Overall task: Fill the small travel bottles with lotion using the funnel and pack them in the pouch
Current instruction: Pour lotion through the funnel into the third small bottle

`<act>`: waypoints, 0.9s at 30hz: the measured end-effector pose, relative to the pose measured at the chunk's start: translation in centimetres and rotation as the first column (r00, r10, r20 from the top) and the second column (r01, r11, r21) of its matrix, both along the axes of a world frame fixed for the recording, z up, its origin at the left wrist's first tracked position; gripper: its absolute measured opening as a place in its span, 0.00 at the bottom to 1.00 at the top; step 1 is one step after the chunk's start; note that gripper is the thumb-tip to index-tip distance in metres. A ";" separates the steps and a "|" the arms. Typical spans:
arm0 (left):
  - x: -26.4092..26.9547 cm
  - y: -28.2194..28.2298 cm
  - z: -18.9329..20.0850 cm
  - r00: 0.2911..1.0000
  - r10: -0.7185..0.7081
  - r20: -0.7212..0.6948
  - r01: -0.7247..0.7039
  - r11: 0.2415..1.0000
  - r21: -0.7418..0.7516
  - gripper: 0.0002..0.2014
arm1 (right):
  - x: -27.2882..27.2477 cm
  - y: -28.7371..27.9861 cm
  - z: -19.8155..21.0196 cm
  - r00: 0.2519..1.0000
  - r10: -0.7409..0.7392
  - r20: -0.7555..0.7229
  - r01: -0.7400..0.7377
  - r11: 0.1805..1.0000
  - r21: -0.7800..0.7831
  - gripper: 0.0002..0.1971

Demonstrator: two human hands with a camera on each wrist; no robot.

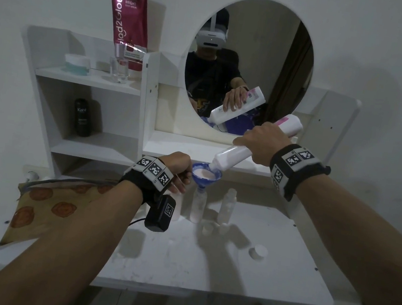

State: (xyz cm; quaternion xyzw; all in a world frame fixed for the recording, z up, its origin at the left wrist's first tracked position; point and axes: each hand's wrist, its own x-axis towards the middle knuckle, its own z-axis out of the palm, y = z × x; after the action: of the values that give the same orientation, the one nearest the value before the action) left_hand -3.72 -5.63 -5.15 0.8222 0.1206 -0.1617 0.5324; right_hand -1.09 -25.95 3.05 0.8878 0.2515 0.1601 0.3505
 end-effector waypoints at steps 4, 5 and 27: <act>0.2 -0.1 -0.1 1.000 -0.002 -0.003 0.002 1.000 0.003 0.12 | -0.2 -0.1 -0.1 1.000 -0.013 -0.012 0.013 1.000 0.011 0.23; 0.3 -0.2 -0.1 1.000 -0.002 -0.005 0.002 1.000 0.004 0.12 | -0.3 -0.1 -0.2 1.000 -0.017 -0.014 0.017 1.000 0.011 0.23; 0.4 -0.5 -0.4 1.000 0.025 0.003 -0.025 1.000 0.013 0.13 | -0.3 -2.4 -2.1 0.989 -0.123 -0.088 0.137 0.975 0.176 0.26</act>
State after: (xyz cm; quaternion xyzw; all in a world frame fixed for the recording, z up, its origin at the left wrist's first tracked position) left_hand -3.28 -6.13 -5.58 0.8241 0.1314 -0.1531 0.5293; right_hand -1.40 -28.32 0.93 0.9361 0.1907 0.1248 0.2679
